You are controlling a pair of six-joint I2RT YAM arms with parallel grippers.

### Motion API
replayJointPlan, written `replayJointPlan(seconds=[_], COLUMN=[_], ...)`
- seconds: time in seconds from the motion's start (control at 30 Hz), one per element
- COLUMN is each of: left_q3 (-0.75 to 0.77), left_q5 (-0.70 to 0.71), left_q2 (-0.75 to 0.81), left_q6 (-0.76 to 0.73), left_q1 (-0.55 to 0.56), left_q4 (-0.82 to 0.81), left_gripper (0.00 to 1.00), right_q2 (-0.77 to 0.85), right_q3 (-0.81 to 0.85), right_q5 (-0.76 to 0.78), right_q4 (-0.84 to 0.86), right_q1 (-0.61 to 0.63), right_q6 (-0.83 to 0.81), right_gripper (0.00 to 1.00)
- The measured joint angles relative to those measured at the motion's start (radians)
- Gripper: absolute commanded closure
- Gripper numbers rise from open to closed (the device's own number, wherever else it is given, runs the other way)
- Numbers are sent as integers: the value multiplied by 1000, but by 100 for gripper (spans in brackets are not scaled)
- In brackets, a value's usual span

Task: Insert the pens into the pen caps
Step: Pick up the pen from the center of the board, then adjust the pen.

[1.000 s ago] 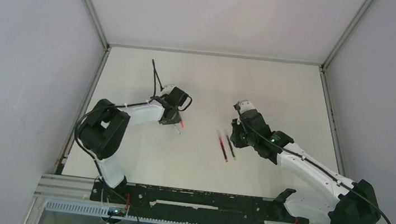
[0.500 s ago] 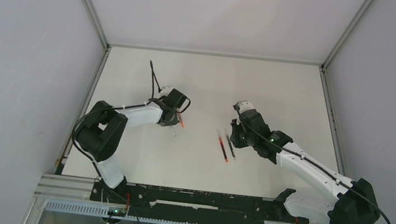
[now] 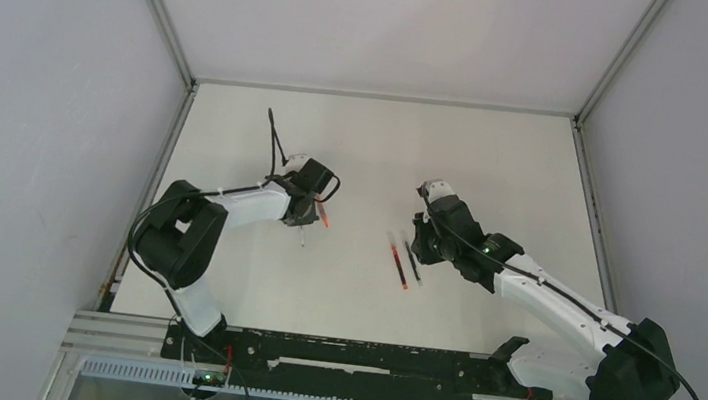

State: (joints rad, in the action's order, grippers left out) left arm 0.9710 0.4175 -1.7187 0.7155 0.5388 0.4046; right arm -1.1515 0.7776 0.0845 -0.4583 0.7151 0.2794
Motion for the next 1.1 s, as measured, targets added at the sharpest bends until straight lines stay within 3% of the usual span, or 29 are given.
replayJointPlan(seconds=[0.27,0.63,0.83,1.1], left_q3=[0,13,11,38], left_q5=[1,-13,-231,-620], left_q2=[32,192,373,526], left_q6=[-1,-39,-166,-347], left_q1=[-2,-3,-4,32], left_q4=[47,66,-54,-134], left_gripper=[85,86,86,98], right_q2=[0,5,124,311], right_q3=[0,0,-12,-12], right_q5=[0,-1,-41,-114], right_q4=[0,7,94,317], right_q1=[0,0,32,46], right_q6=[0,0,-65,-211], right_gripper=[82,80,70,61])
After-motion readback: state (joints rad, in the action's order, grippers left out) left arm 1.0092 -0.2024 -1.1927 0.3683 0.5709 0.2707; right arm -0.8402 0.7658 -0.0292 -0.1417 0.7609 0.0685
